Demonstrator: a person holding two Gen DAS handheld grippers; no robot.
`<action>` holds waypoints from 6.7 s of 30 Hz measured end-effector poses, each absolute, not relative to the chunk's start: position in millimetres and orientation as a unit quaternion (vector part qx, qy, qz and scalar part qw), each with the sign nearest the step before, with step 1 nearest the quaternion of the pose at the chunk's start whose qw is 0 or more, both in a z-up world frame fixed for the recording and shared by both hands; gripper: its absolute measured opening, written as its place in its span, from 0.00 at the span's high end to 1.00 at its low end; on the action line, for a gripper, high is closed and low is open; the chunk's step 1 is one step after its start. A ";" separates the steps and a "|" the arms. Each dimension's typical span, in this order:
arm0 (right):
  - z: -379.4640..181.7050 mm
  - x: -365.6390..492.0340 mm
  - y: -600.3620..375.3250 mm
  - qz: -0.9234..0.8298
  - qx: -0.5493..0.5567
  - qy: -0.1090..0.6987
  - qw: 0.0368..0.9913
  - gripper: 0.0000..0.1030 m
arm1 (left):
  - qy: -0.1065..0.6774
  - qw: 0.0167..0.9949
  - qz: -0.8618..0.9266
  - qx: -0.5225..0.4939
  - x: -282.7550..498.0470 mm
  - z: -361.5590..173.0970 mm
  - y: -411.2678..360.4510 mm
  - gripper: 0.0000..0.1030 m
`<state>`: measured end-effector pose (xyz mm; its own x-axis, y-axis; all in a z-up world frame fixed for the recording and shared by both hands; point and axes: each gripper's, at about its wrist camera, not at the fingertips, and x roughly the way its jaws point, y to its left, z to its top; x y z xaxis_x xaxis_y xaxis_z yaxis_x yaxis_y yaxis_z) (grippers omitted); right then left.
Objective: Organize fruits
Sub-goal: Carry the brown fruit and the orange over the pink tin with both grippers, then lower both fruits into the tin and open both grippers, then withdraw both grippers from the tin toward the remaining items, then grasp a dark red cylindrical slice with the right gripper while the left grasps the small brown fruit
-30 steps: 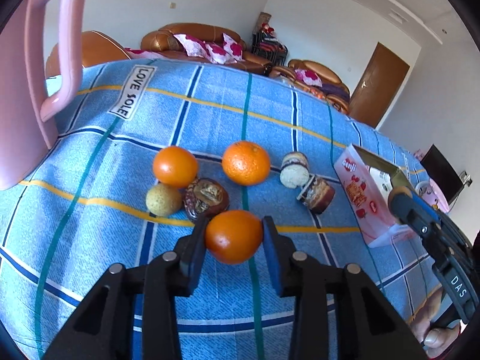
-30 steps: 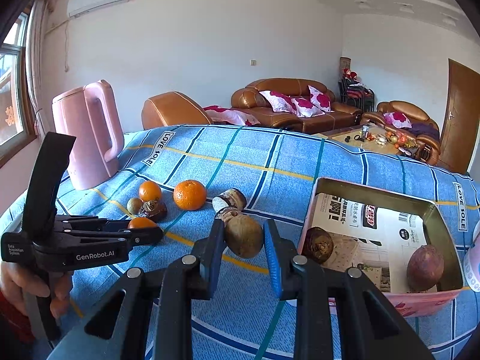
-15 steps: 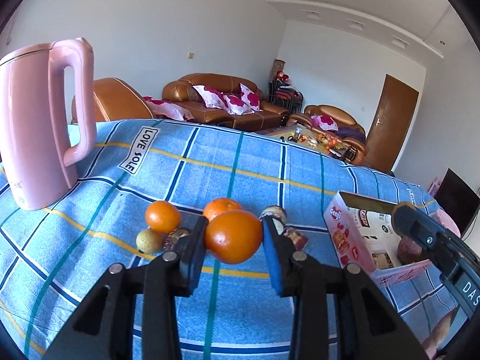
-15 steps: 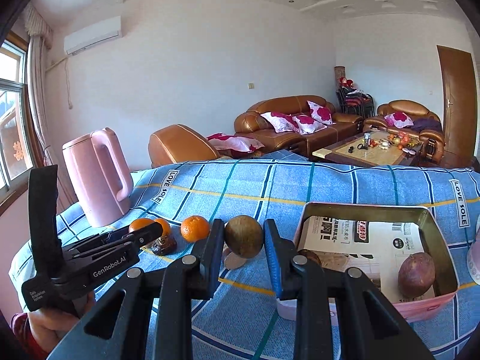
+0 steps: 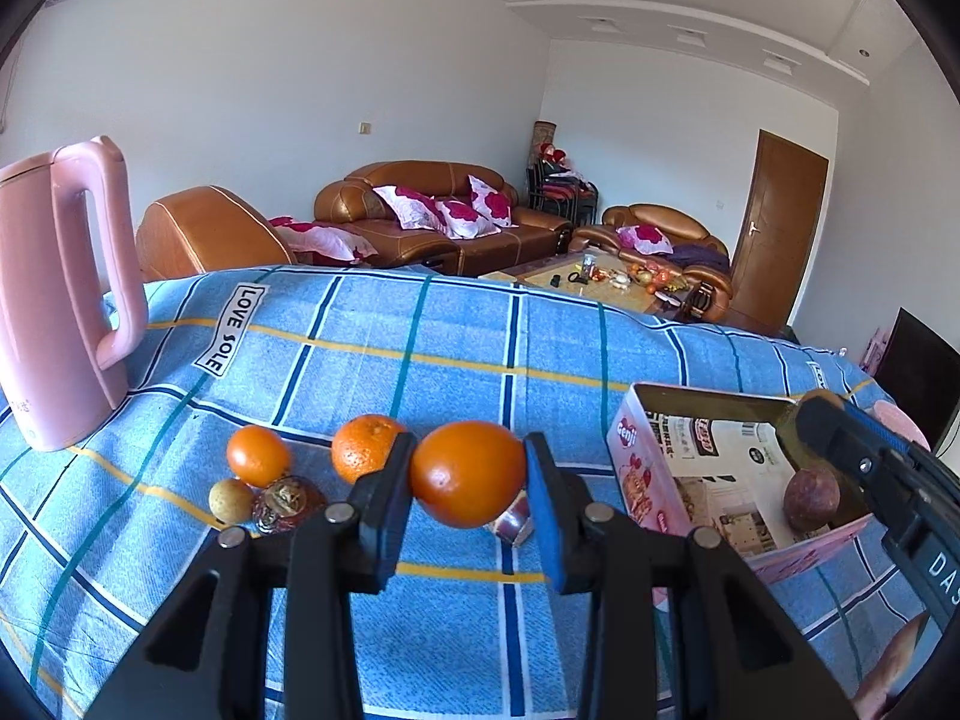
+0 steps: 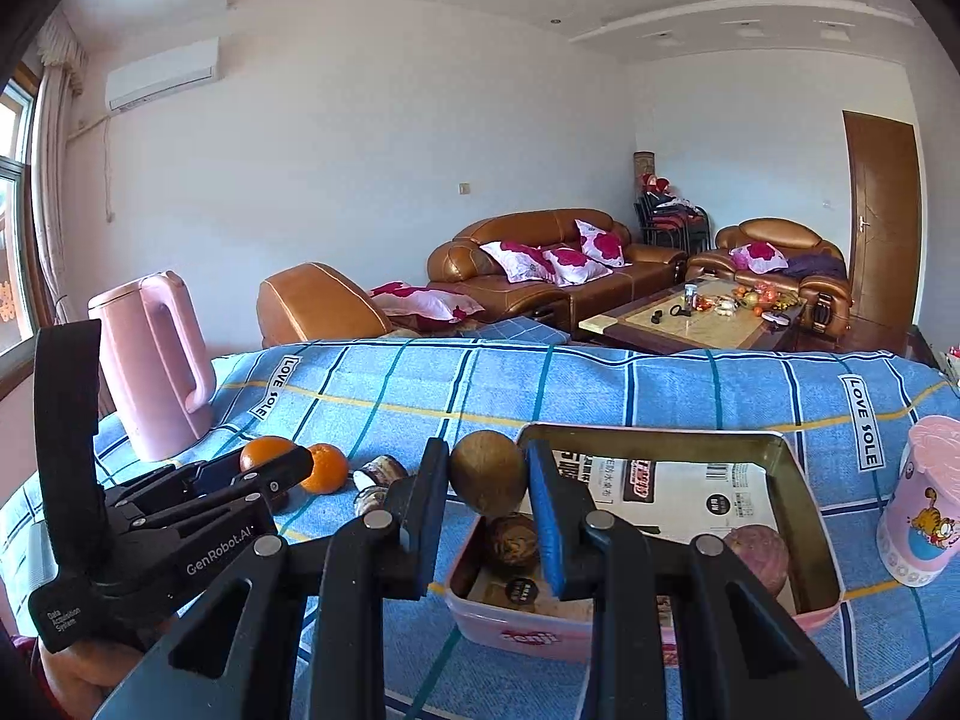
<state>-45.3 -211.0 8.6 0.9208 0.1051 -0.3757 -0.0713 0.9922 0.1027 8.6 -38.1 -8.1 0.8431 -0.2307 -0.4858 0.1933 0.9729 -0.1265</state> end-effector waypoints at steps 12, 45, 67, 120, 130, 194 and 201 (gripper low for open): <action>6.3 -46.3 -260.4 -0.002 0.053 0.195 0.979 0.72 | 0.241 0.962 -0.131 -0.008 7.9 0.1 -85.9 0.64; -24.2 -13.7 -320.3 -0.071 0.037 0.286 0.955 0.72 | 0.272 0.945 -0.144 0.109 27.2 -19.3 -203.6 0.64; -23.6 -11.7 -324.8 -0.051 0.072 0.274 0.958 0.72 | 0.294 0.938 -0.138 0.119 31.6 -23.6 -209.4 0.63; -6.2 -62.9 -250.0 -0.111 0.060 0.200 0.972 0.24 | 0.258 0.963 -0.070 0.040 15.2 -15.6 -33.6 0.00; -12.2 -38.5 -192.3 -0.058 0.044 0.228 0.971 0.24 | 0.288 0.956 -0.050 0.006 35.6 -21.7 32.2 0.00; -42.2 17.5 -110.4 0.091 0.057 0.349 0.931 0.56 | 0.410 0.899 -0.138 0.072 77.3 -55.5 76.3 0.73; -31.9 4.0 -114.5 0.074 0.054 0.304 0.948 0.56 | 0.325 0.943 -0.064 0.025 57.9 -32.3 92.4 0.73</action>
<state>4.0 -114.5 -31.9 0.8038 0.1735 -0.5691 -0.1071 0.9831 0.1483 57.9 92.4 -32.3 0.7806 -0.1036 -0.6163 0.1361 0.9907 0.0058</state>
